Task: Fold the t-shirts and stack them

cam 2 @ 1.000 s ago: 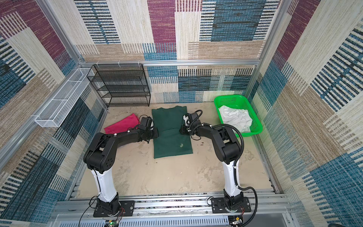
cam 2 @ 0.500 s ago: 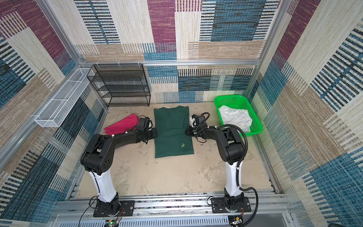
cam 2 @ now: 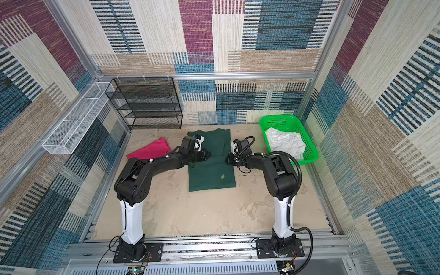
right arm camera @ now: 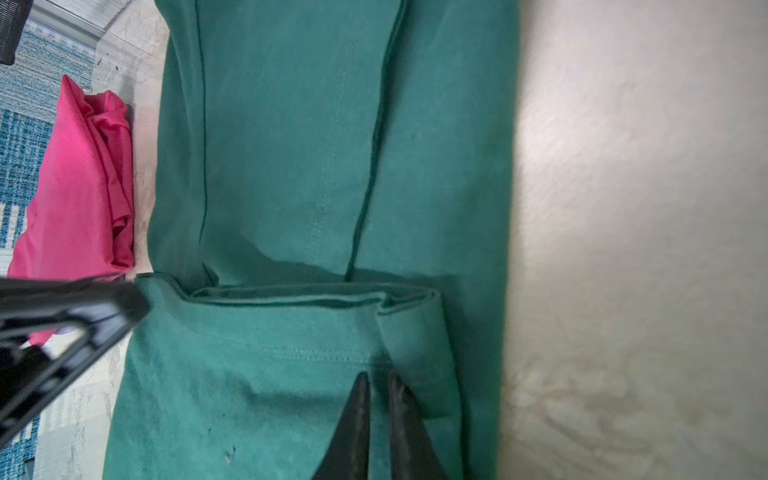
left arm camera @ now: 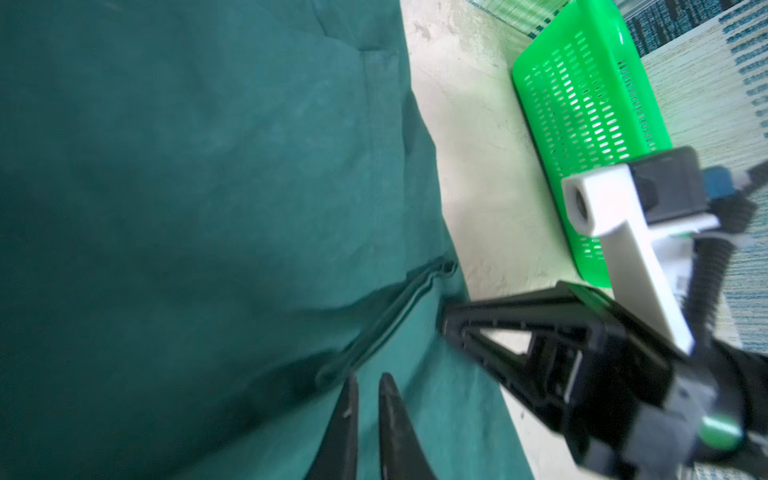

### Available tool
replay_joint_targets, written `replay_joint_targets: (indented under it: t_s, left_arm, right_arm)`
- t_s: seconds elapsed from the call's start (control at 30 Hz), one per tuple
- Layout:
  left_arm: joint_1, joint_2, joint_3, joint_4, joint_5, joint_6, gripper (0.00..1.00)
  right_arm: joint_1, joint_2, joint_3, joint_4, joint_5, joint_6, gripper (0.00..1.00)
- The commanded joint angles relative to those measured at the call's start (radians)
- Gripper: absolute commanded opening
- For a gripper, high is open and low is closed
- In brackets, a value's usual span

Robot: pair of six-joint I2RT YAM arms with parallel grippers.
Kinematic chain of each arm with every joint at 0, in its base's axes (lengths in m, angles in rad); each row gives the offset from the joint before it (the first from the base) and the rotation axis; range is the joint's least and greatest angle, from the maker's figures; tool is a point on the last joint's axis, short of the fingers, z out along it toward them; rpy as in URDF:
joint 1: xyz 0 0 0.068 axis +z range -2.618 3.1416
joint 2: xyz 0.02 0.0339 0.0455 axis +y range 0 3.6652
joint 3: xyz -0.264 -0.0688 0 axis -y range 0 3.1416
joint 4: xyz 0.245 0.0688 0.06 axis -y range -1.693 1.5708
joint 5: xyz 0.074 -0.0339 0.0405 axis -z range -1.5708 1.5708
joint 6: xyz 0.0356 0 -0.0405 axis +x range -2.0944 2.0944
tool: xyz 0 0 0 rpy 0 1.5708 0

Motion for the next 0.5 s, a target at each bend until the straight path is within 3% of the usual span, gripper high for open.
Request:
replay_joint_targets:
  t_s: [0.0, 0.23, 0.47]
  left_arm:
    - [-0.006, 0.063, 0.054, 0.023, 0.034, -0.081, 0.13]
    - [-0.004, 0.149, 0.089, 0.012, -0.009, -0.104, 0.13]
    - [0.006, 0.135, 0.099, 0.004, -0.019, -0.075, 0.14]
  right_arm:
    - [0.0, 0.003, -0.001, -0.039, 0.003, -0.002, 0.14]
    - [0.0, -0.013, -0.017, -0.053, 0.015, -0.005, 0.14]
    - [0.0, -0.067, -0.068, -0.046, 0.015, -0.022, 0.15]
